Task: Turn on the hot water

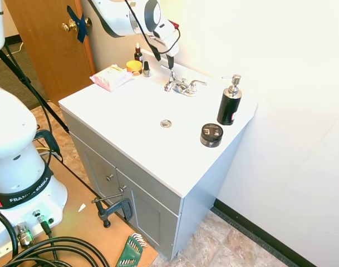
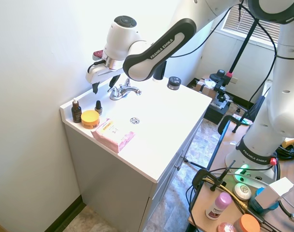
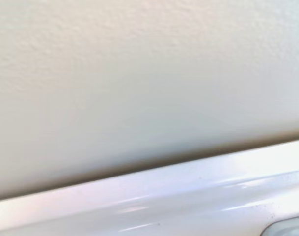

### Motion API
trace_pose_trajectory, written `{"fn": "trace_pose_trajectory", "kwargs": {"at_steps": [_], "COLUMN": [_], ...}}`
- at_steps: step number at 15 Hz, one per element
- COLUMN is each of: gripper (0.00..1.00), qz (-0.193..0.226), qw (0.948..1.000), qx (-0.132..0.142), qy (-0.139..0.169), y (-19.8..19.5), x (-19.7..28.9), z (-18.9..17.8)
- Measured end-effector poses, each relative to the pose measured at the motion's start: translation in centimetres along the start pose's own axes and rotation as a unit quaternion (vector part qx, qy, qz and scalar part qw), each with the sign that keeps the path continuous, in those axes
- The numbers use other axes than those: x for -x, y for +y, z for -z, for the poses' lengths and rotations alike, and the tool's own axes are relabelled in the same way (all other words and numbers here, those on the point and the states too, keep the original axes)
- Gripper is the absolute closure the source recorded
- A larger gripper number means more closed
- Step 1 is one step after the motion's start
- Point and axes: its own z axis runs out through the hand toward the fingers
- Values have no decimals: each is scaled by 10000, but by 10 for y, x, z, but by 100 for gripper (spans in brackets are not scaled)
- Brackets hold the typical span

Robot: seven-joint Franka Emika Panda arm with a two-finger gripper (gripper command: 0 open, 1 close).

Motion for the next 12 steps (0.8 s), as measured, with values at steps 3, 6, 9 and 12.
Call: {"fn": "trace_pose_trajectory", "kwargs": {"at_steps": [3, 6, 9, 12], "gripper": [0, 0, 0, 0], "qz": [-124, -255, -360, -312], "qw": [9998, 9993, 9984, 9980], "qx": [26, 103, 197, 127], "qy": [-175, -266, -391, -533], "y": [10, 24, 47, 63], "x": [1, 0, 0, -2], "z": [5, 7, 5, 20]}}
